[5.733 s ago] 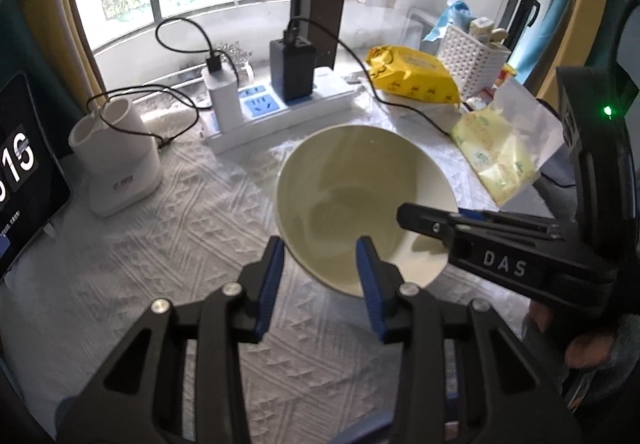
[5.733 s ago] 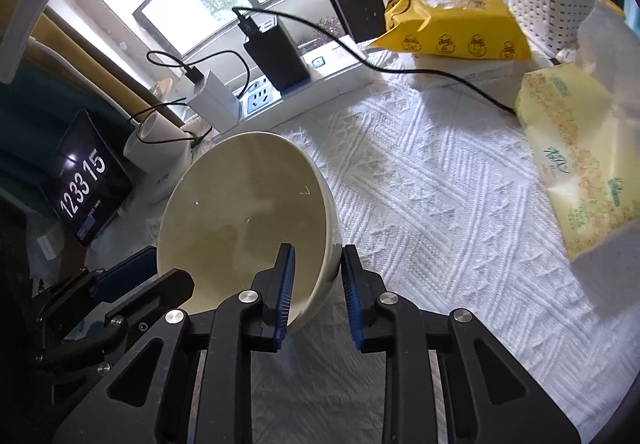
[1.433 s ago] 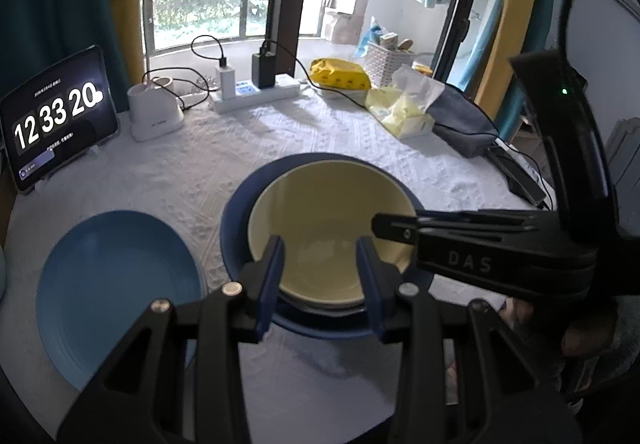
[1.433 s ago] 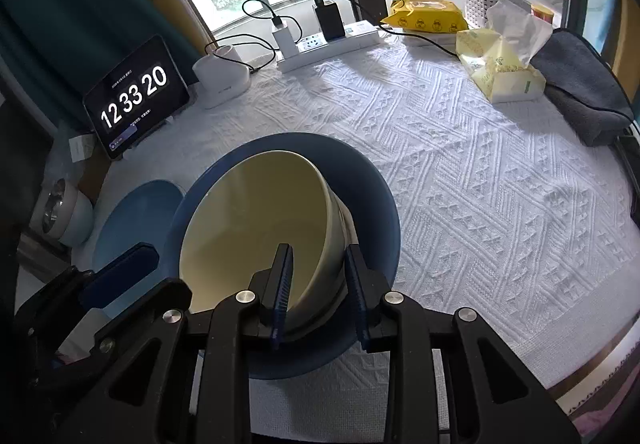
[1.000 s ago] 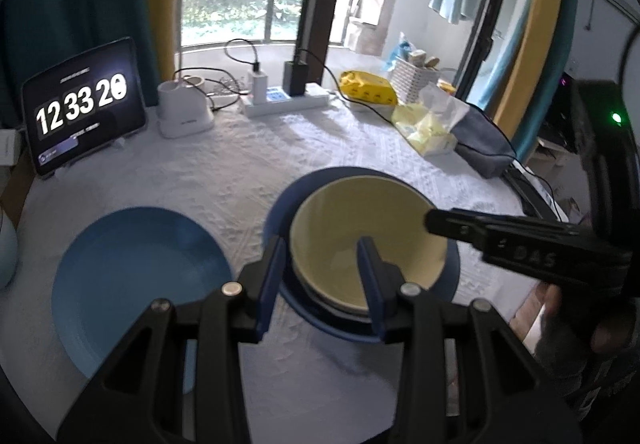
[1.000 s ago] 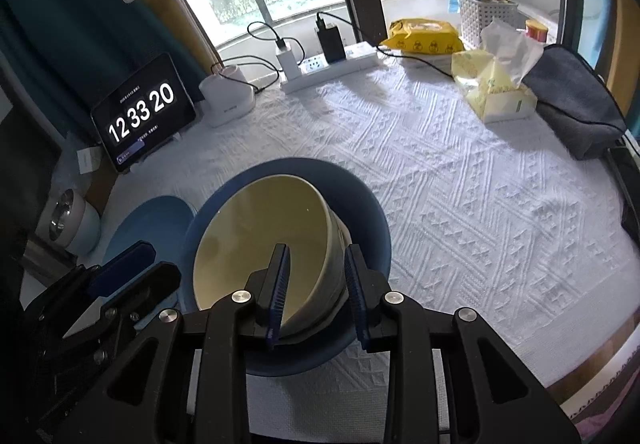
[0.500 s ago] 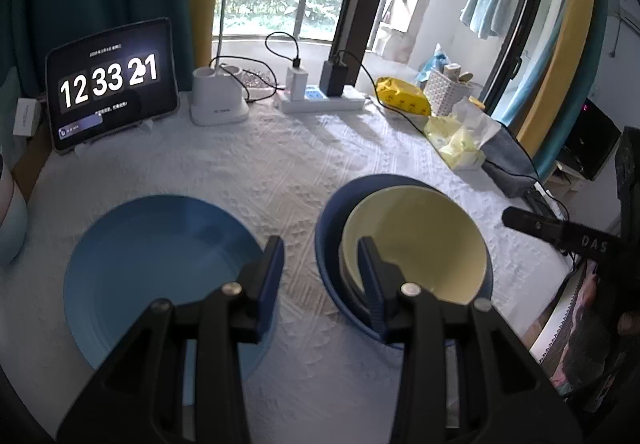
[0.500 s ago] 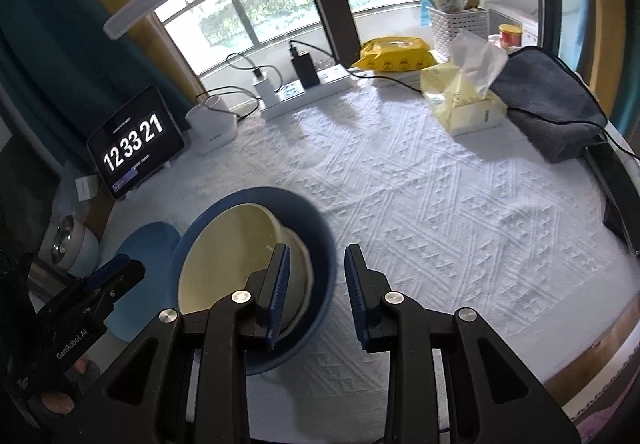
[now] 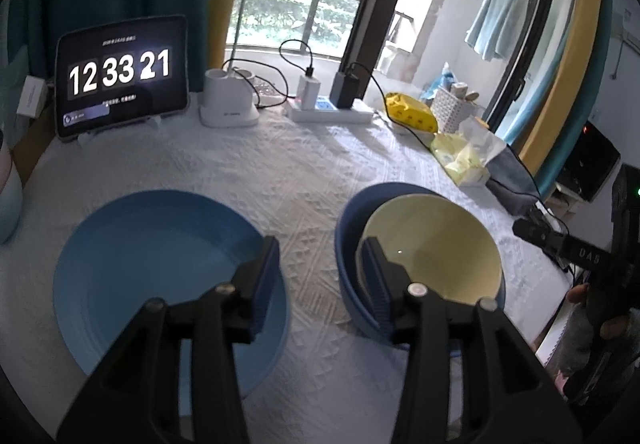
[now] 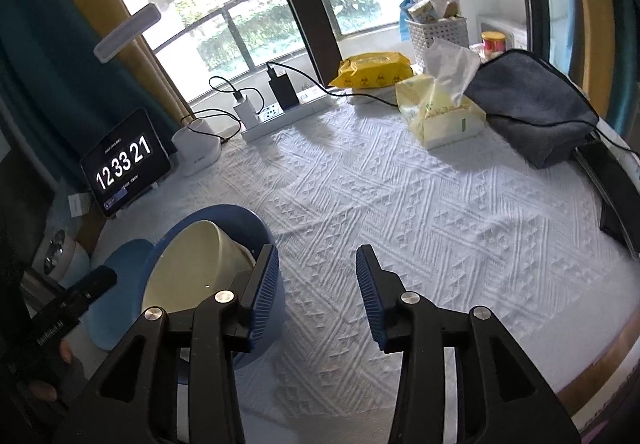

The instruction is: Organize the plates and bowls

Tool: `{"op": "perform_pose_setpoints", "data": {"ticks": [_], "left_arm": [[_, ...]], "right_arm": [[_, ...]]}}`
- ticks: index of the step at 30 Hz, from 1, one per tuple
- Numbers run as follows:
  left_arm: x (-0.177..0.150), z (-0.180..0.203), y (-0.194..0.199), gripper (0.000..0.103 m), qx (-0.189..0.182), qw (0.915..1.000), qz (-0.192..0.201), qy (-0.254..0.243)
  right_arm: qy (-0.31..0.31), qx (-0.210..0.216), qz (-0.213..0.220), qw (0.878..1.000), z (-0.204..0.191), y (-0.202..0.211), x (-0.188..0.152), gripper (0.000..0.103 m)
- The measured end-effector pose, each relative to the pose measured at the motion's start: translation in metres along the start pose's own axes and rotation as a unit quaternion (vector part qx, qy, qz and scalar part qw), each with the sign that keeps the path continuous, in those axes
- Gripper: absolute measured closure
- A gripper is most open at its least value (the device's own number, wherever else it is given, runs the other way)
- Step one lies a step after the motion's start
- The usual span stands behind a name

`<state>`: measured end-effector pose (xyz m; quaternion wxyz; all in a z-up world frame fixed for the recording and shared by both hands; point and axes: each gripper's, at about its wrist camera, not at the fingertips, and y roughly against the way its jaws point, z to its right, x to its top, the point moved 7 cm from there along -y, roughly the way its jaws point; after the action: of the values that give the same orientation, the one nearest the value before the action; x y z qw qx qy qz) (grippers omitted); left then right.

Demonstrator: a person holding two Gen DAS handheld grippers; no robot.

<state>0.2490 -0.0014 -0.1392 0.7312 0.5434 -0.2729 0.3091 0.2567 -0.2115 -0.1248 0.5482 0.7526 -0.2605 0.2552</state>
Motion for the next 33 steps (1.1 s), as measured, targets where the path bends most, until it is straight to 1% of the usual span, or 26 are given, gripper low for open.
{"op": "perform_pose_setpoints", "data": {"ticks": [5, 10, 14, 17, 22, 28, 33], "left_arm": [[-0.011, -0.006, -0.013, 0.057, 0.016, 0.9997, -0.02, -0.001], [-0.013, -0.005, -0.014, 0.054, 0.02, 0.9997, -0.013, -0.004], [-0.015, 0.0, -0.019, 0.053, 0.014, 0.9996, -0.023, -0.008], [-0.019, 0.006, -0.027, 0.053, 0.014, 0.999, -0.036, -0.02], [-0.017, 0.01, -0.032, 0.052, 0.032, 0.998, -0.04, -0.037], [-0.017, 0.009, -0.037, 0.052, 0.033, 0.9976, -0.044, -0.043], [-0.016, 0.01, -0.038, 0.052, 0.038, 0.9971, -0.04, -0.052]], "right_arm": [[0.009, 0.013, -0.017, 1.0, 0.001, -0.009, -0.009, 0.06], [0.007, 0.033, -0.041, 0.999, -0.002, -0.02, -0.018, 0.06], [-0.003, 0.041, -0.041, 0.998, -0.001, -0.024, -0.015, 0.06], [-0.01, 0.051, -0.045, 0.998, 0.001, -0.026, -0.014, 0.06], [-0.006, 0.071, -0.049, 0.996, -0.004, -0.029, -0.013, 0.06], [0.005, 0.07, -0.068, 0.995, -0.012, -0.043, -0.019, 0.06], [0.011, 0.061, -0.077, 0.995, -0.017, -0.051, -0.023, 0.06]]}}
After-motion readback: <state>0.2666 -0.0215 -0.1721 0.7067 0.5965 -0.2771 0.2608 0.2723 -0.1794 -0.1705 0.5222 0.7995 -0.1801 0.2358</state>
